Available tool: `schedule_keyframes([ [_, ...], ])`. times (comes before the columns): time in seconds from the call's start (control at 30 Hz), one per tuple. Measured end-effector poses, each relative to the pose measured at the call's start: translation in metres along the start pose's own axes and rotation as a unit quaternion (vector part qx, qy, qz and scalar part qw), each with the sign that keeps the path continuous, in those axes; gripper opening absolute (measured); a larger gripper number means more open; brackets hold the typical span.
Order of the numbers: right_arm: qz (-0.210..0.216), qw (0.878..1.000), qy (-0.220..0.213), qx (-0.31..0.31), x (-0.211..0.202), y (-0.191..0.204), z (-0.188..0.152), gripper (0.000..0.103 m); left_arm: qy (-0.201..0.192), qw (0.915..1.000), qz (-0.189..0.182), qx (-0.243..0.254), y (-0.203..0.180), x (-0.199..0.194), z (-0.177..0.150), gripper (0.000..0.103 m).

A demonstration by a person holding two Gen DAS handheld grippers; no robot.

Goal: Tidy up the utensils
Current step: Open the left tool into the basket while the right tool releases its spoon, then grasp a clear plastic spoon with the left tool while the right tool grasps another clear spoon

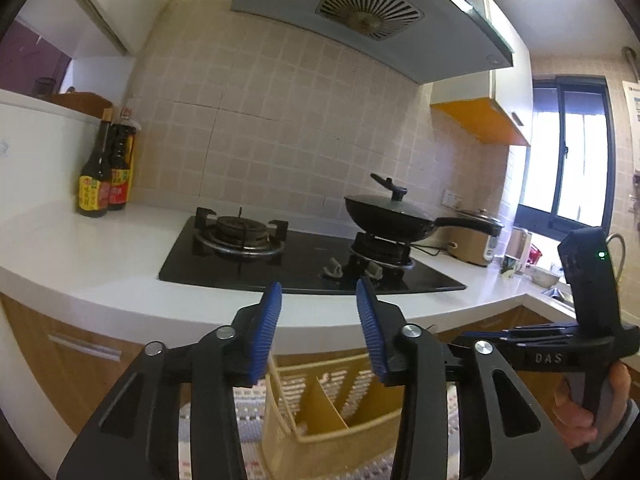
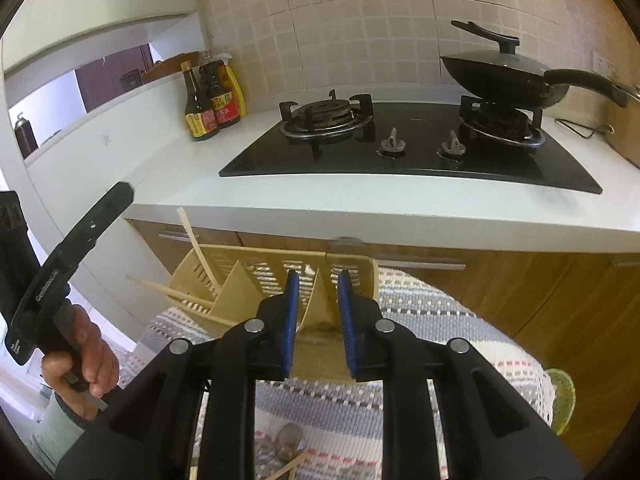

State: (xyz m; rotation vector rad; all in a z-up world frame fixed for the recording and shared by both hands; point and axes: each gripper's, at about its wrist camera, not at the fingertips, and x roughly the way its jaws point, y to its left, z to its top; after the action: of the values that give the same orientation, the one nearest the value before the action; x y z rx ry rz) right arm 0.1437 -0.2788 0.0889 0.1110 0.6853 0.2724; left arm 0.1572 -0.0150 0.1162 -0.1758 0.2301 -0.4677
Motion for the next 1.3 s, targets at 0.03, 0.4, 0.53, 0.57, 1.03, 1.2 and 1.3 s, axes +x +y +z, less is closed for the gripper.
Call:
schedule_keyframes([
  [0.03, 0.002, 1.0, 0.0, 0.003, -0.005, 0.0, -0.002, 0.025, 0.0, 1.0, -0.005, 0.0, -0.001, -0.008, 0.002, 0.044],
  [0.4, -0.014, 1.0, 0.007, 0.019, -0.066, 0.017, -0.037, 0.045, 0.054, 0.9967, -0.039, 0.046, -0.033, -0.068, 0.0, 0.049],
  [0.53, -0.04, 0.998, 0.047, 0.019, -0.073, 0.021, -0.056, 0.045, 0.143, 0.9851, -0.066, 0.07, -0.05, -0.071, -0.019, 0.049],
  [0.57, -0.045, 0.997, 0.06, 0.02, -0.074, 0.022, -0.062, 0.045, 0.165, 0.9812, -0.07, 0.071, -0.052, -0.07, -0.025, 0.049],
  [1.03, -0.057, 0.965, 0.244, 0.08, -0.014, -0.004, -0.151, 0.035, 0.445, 0.8824, -0.091, 0.121, -0.043, -0.03, -0.147, 0.038],
  [1.2, -0.05, 0.947, 0.296, 0.112, 0.014, -0.014, -0.171, 0.029, 0.479, 0.8563, -0.067, 0.181, -0.046, -0.02, -0.176, 0.029],
  [1.3, -0.051, 0.945, 0.304, 0.109, 0.021, -0.011, -0.175, 0.029, 0.487, 0.8493, -0.084, 0.187, -0.05, -0.02, -0.177, 0.029],
])
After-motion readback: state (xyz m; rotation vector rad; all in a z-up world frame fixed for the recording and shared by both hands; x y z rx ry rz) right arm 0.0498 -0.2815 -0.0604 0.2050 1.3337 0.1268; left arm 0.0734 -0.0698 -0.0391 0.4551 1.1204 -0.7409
